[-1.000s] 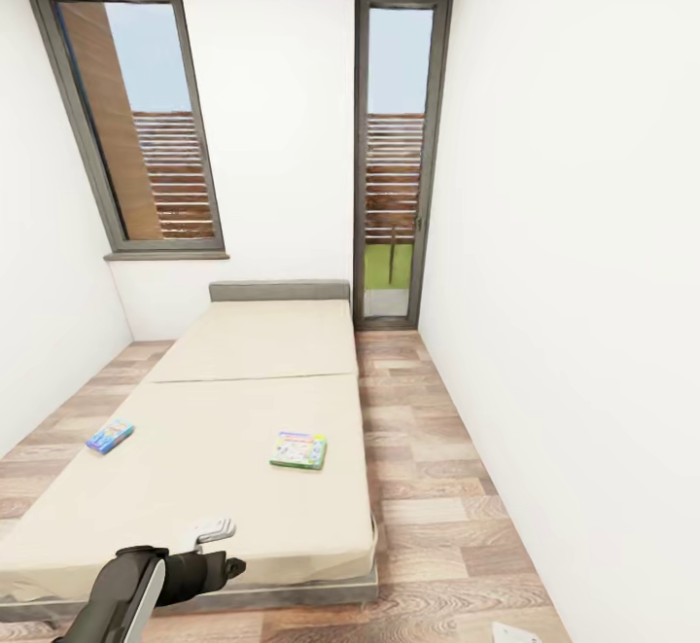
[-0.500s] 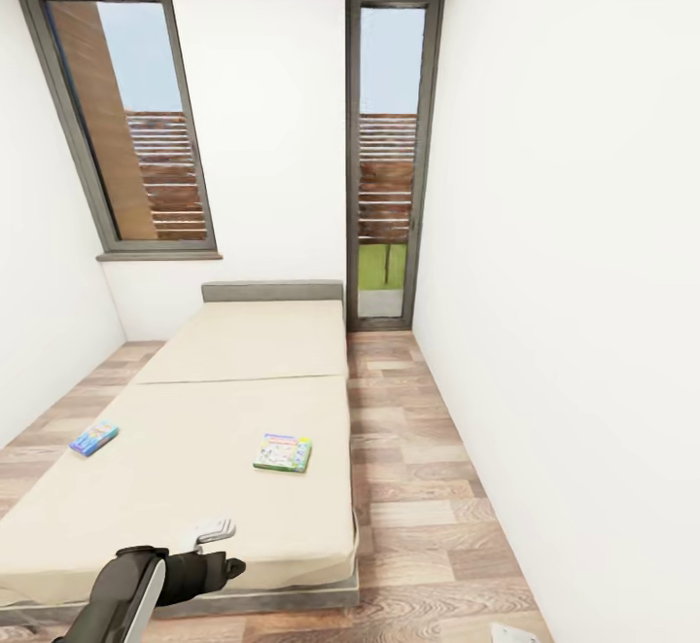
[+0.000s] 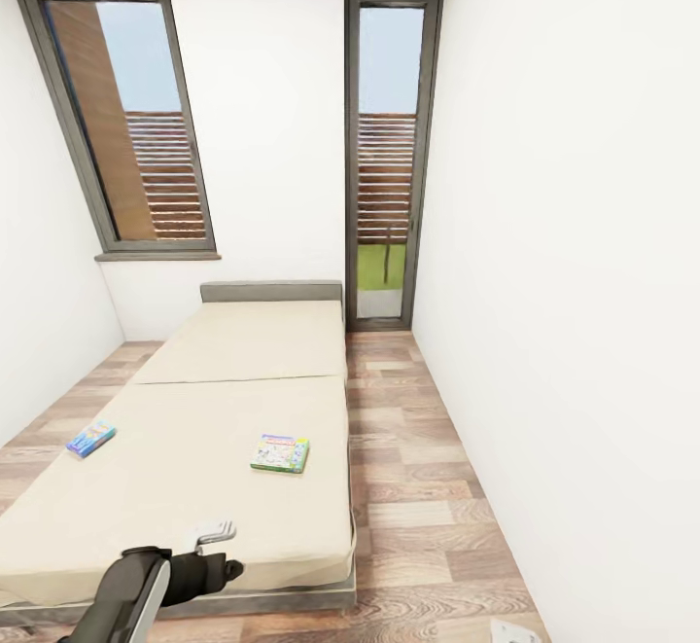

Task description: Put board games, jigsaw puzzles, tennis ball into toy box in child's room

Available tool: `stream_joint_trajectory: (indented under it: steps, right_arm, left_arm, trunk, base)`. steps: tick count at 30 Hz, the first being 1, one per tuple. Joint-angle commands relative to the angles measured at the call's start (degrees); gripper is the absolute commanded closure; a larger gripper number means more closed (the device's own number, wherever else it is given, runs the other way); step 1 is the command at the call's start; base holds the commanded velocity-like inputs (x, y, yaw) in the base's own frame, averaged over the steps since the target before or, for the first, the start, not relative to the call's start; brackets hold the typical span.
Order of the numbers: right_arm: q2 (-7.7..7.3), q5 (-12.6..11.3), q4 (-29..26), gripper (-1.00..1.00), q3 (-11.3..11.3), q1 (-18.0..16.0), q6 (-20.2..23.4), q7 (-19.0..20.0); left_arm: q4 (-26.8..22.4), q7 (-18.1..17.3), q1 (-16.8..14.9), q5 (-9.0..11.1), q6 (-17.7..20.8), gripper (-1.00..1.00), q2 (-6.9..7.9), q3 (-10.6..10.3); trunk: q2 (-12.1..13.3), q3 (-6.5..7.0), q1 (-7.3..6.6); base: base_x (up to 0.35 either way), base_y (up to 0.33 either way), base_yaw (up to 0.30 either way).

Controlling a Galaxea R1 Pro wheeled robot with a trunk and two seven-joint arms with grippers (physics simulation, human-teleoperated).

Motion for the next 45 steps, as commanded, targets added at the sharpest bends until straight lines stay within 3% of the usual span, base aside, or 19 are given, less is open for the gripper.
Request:
stream_joint_trajectory:
  steps: [1, 5, 8, 12, 19, 28, 35, 45]
  right_arm:
    - [0.11, -0.21, -0.15, -1.0, -0.05, -0.03, -0.25, -0.28]
    - [1.06, -0.21, -2.1, -1.0, -0.02, -0.95, -1.74, -0.45]
    - [1.8, -0.3, -5.41, -1.0, -0.03, -2.57, -0.46, -0.68]
    - [2.54, -0.42, -10.56, -1.0, -0.19, -7.36, 7.11, -0.93]
    - [2.85, -0.51, -12.53, -1.0, -0.31, -13.74, 12.02, -1.2]
    - [4.6, -0.35, -13.43, -1.0, -0.27, -15.17, 10.56, -1.36]
    - [4.54, -0.39, -15.48, -1.0, -0.27, -15.38, 10.38, -1.82]
    - [4.83, -0.29, -15.88, -1.0, -0.07, -15.35, 10.41, -1.89]
  left_arm:
    - [-0.03, 0.68, -0.05, 0.03, 0.26, -1.0, -0.03, -0.15]
    - [-0.01, 6.09, -0.05, 0.22, -0.34, -1.0, -0.1, -0.95]
    - [-0.04, 7.82, -0.05, 0.42, -0.95, -1.0, -0.11, -1.1]
    - [-0.11, 9.13, -0.05, 0.66, -1.72, -1.0, -0.08, -1.21]
    - [-0.36, 9.32, -0.07, 0.78, -1.78, -1.0, -0.07, -1.23]
    - [-0.42, 8.99, -0.4, 0.87, -1.66, -1.0, -0.12, -1.22]
    - [0.62, 9.15, -7.13, 1.03, -1.24, -1.0, -0.26, -1.2]
    - [0.62, 9.21, -8.59, 0.84, -1.63, -1.0, -2.62, -1.5]
  trunk:
    - [-0.1, -0.11, 0.02]
    - [-0.1, -0.11, 0.02]
    - [-0.1, -0.11, 0.02]
    - [-0.1, -0.11, 0.02]
    - [-0.1, -0.11, 0.02]
    - [-0.1, -0.11, 0.02]
    - [-0.1, -0.11, 0.02]
    - [-0.1, -0.11, 0.02]
  base:
    - [0.0, -0.001, 0.0]
    - [0.0, 0.0, 0.0]
    - [0.0, 0.0, 0.0]
    - [0.0, 0.0, 0.0]
    - [0.0, 0.0, 0.0]
    - [0.0, 0.0, 0.0]
    - [0.0, 0.0, 0.0]
    - [0.0, 0.0, 0.0]
